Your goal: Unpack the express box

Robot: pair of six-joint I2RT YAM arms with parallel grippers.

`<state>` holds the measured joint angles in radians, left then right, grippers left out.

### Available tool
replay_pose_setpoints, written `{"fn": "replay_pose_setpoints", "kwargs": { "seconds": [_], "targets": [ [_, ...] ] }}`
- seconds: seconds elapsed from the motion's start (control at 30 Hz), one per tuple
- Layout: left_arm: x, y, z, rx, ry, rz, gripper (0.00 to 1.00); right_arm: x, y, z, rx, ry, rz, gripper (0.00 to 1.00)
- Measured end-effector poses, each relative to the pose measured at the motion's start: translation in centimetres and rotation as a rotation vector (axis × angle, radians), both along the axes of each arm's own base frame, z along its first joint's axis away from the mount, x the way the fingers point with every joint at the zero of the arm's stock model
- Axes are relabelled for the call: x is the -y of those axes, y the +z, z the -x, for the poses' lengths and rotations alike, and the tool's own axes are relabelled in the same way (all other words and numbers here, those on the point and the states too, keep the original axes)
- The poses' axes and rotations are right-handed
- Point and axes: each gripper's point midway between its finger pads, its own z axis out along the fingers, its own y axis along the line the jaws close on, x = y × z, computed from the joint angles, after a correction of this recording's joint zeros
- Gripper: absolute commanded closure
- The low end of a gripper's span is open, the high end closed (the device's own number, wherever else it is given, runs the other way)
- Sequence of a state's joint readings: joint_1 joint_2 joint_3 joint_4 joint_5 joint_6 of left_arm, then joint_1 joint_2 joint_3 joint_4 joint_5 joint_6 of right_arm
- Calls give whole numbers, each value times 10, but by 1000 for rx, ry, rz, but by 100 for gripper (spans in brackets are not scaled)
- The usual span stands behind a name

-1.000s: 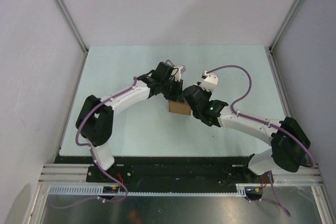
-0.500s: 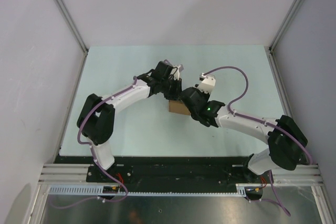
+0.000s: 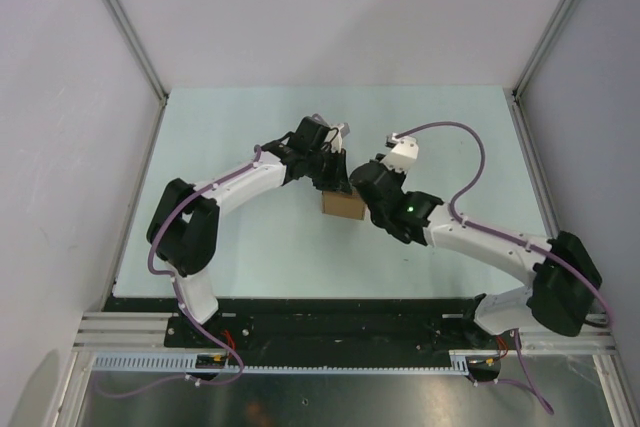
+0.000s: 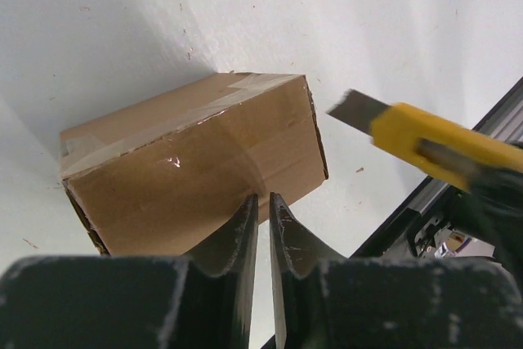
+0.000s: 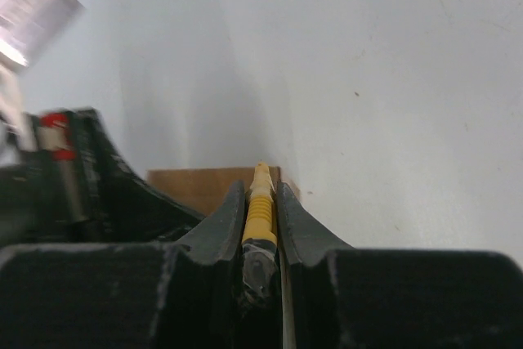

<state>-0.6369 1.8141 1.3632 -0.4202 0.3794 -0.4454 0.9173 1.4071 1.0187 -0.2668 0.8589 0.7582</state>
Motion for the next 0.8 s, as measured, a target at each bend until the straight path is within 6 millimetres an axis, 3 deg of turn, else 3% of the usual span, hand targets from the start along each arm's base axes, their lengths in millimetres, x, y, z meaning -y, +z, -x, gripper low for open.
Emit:
{"fn": "replay_pose_setpoints", "kwargs": {
  "seconds": [0.17,0.23,0.8],
  "targets": [
    [0,0,0,0,0,0,83,2,44,-1,104,-1,-91,100],
    [0,0,0,-1,0,0,83,3,46,-2,112,-4,-95,100],
    [0,0,0,-1,-1,1,83,9,8,-16,21,-36,-60,100]
  ]
}}
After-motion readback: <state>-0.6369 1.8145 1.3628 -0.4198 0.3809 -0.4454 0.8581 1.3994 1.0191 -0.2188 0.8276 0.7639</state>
